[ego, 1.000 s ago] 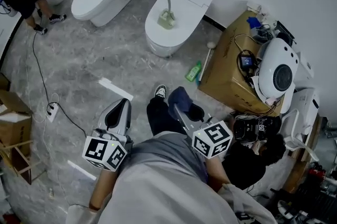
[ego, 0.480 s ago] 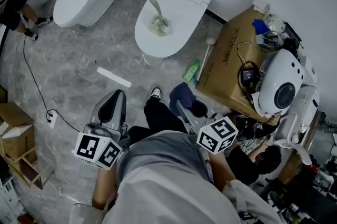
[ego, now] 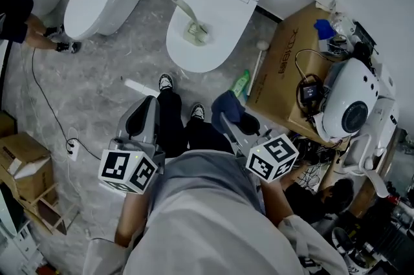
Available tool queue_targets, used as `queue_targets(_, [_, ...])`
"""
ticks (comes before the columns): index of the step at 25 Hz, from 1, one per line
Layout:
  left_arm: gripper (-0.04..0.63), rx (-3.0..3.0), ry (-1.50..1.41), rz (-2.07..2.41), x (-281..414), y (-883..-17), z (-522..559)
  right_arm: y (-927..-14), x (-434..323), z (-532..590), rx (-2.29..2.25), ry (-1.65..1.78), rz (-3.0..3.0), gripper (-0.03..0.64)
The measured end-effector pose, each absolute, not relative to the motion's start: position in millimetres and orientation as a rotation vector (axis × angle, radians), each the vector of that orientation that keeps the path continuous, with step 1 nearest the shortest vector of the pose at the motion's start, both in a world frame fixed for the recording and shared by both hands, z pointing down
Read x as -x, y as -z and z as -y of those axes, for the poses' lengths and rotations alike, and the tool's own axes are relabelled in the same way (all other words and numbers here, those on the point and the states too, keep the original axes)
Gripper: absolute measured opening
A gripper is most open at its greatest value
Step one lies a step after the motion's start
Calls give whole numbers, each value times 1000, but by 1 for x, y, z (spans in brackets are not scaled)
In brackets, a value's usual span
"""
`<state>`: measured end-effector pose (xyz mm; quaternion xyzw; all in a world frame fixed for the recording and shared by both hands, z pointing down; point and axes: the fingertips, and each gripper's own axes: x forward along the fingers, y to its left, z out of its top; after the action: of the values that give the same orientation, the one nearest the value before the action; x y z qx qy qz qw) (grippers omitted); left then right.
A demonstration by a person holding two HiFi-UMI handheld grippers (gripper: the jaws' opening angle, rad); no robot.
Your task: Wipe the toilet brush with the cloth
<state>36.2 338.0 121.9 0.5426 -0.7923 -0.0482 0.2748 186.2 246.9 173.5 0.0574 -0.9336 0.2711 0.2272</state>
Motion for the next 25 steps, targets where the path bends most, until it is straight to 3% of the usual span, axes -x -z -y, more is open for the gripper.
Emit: queue_targets(25, [0, -1775, -65, 1785, 96, -148, -141, -169, -63, -123, -546, -833, 2555, 106])
